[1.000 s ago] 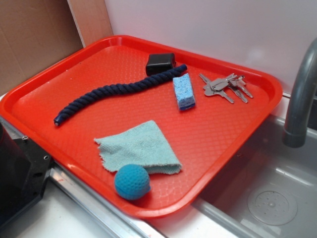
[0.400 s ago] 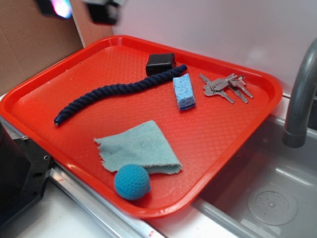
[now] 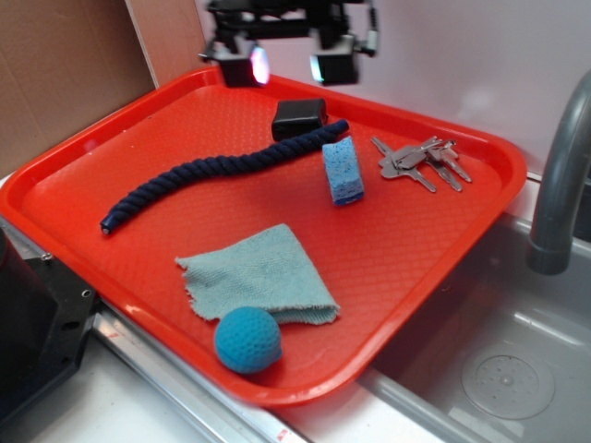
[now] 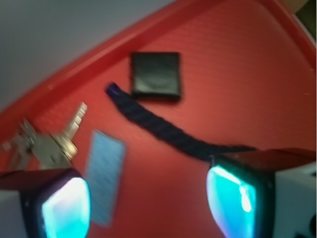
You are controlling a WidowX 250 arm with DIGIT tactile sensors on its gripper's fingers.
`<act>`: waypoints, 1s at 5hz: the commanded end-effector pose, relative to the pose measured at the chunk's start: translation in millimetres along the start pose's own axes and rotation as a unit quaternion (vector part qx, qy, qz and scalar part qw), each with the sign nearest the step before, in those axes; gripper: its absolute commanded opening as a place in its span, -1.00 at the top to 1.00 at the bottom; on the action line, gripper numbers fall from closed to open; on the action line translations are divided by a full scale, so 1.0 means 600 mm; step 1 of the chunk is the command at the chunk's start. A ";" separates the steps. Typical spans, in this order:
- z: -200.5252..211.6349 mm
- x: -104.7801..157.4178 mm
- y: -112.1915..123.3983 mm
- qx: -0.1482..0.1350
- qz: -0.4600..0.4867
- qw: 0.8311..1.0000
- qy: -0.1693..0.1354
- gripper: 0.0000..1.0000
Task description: Grab the blue sponge.
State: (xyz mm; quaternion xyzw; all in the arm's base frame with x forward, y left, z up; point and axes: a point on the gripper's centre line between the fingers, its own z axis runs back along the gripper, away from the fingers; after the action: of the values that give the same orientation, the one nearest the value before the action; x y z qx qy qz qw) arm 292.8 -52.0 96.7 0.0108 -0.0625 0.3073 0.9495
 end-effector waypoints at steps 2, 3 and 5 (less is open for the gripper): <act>-0.089 -0.048 -0.028 0.000 -0.009 0.998 0.065 -1.00; -0.116 -0.045 -0.028 0.015 -0.003 0.998 0.069 -1.00; -0.140 -0.016 -0.020 0.022 -0.038 0.997 0.065 1.00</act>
State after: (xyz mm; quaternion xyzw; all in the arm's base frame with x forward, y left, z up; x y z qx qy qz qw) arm 301.8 -79.7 16.4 0.0063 0.0025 0.2612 0.9653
